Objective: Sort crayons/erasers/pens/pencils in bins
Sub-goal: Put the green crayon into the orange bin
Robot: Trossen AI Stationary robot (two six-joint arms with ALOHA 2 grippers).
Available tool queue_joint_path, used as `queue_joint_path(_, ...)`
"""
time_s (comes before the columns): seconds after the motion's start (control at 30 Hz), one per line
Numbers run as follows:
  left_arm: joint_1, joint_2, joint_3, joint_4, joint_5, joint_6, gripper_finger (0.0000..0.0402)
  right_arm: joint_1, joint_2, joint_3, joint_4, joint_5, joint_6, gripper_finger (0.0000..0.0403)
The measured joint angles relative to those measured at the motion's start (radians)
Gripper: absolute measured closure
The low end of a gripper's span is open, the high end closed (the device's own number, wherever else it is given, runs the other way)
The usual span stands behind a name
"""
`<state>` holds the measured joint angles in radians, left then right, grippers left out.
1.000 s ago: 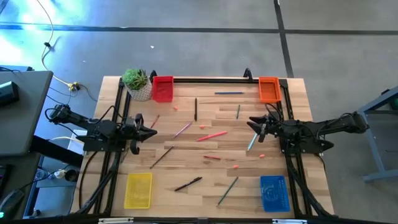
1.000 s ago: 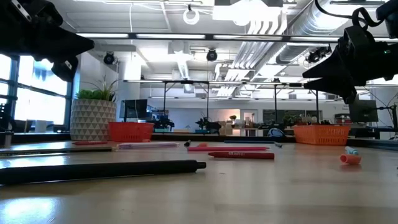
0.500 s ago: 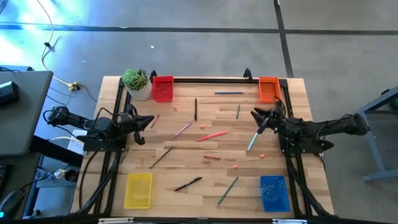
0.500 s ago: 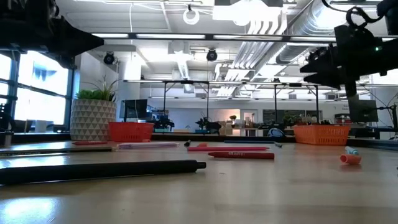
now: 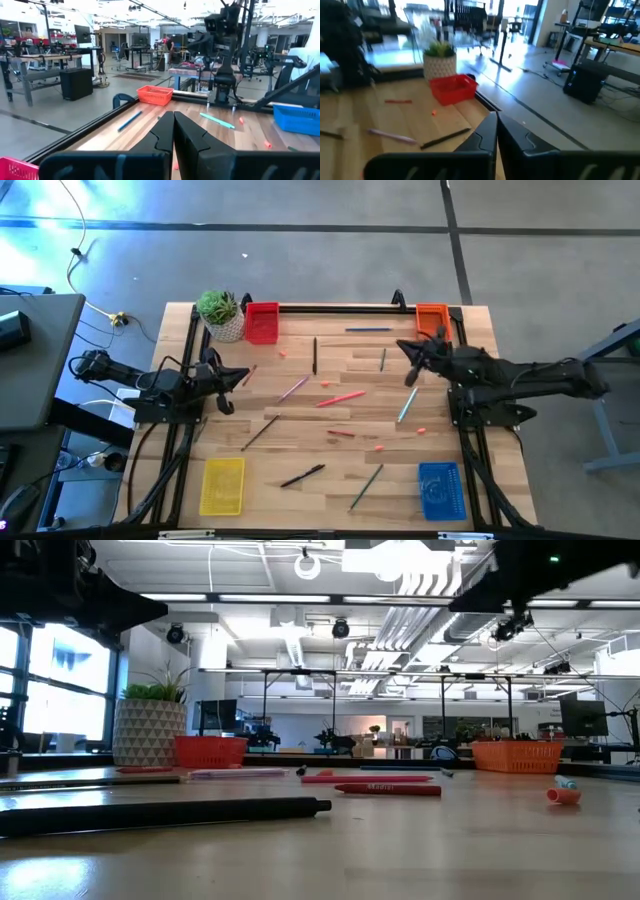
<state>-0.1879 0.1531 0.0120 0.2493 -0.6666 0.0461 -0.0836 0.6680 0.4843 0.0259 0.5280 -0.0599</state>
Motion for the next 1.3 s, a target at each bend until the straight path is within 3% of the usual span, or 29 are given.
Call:
queue_joint_path(0.2, 0.000, 0.028, 0.000, -0.016, 0.005, -0.043, 0.0401, -0.142, 0.264, 0.231, -0.155, -0.135, 0.044, 0.0402)
queue_joint_path(0.53, 0.000, 0.063, 0.000, -0.020, 0.003, -0.044, 0.0401, -0.247, 0.595, 0.496, -0.491, -0.162, 0.429, 0.0403)
queue_joint_path(0.7, 0.000, 0.063, 0.000, -0.025, 0.032, -0.007, 0.0401, -0.259, 0.699, 0.502, -0.558, -0.181, 0.648, 0.0403)
queue_joint_path(0.9, 0.000, 0.063, 0.000, -0.044, 0.061, -0.008, 0.0401, -0.276, 0.778, 0.483, -0.597, -0.228, 0.803, 0.0403)
queue_joint_path(1.3, 0.000, 0.063, 0.000, -0.054, 0.092, -0.047, 0.0401, -0.397, 0.911, 0.483, -0.672, -0.312, 0.894, 0.0387)
